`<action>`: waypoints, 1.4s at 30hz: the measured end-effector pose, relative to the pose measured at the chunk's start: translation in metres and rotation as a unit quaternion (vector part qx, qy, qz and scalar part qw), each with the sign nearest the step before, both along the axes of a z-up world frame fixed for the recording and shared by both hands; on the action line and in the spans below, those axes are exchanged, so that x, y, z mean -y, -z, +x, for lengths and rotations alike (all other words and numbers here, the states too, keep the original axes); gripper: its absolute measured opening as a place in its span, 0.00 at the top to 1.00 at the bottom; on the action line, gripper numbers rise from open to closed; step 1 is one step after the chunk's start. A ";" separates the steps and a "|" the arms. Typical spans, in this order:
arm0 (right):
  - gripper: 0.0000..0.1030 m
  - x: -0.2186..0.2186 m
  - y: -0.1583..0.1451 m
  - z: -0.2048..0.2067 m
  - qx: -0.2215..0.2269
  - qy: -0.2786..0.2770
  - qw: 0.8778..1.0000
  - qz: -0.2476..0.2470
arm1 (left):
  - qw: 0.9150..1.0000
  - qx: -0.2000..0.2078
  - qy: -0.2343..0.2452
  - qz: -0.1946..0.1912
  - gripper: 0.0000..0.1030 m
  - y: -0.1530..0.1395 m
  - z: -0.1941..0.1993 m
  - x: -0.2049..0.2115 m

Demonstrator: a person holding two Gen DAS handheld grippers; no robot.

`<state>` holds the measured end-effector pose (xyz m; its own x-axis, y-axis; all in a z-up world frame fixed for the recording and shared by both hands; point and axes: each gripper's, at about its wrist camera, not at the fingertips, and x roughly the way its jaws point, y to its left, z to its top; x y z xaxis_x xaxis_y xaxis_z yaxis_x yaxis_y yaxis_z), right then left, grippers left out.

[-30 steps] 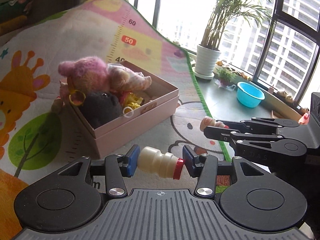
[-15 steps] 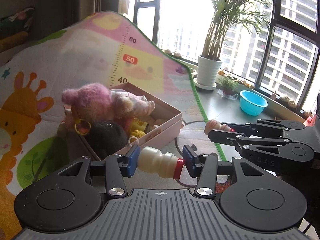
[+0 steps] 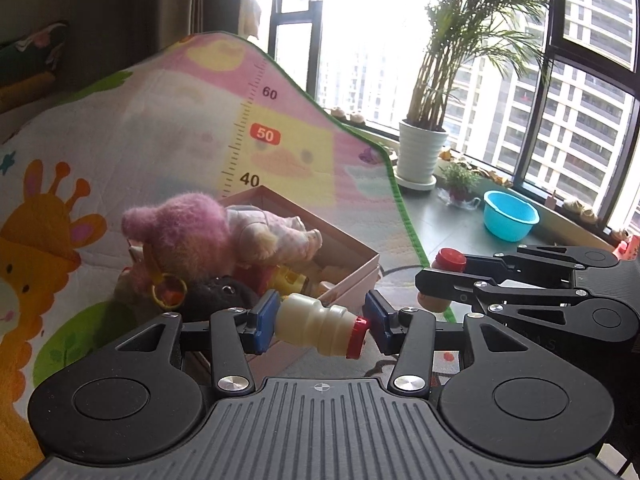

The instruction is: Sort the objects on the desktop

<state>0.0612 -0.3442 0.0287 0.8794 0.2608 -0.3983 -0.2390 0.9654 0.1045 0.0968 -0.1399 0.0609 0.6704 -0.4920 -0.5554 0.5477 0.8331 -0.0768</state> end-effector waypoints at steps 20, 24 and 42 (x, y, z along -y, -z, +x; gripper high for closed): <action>0.75 -0.013 -0.010 0.090 0.016 -0.010 1.000 0.017 | 0.998 0.066 0.010 -0.003 0.50 -0.053 0.117 0.028; 0.72 -0.022 -0.001 0.109 0.008 -0.010 1.000 0.002 | 0.999 0.041 0.026 -0.013 0.46 -0.046 0.152 0.041; 0.52 -0.055 0.019 0.109 -0.033 -0.025 0.998 -0.044 | 0.998 0.041 -0.045 -0.002 0.21 -0.028 0.179 -0.026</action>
<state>0.1700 -0.2891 0.0096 0.8373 0.2651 -0.4783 -0.2823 0.9586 0.0371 0.2756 -0.1144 0.0893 0.7556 -0.4296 -0.4945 0.4752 0.8791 -0.0376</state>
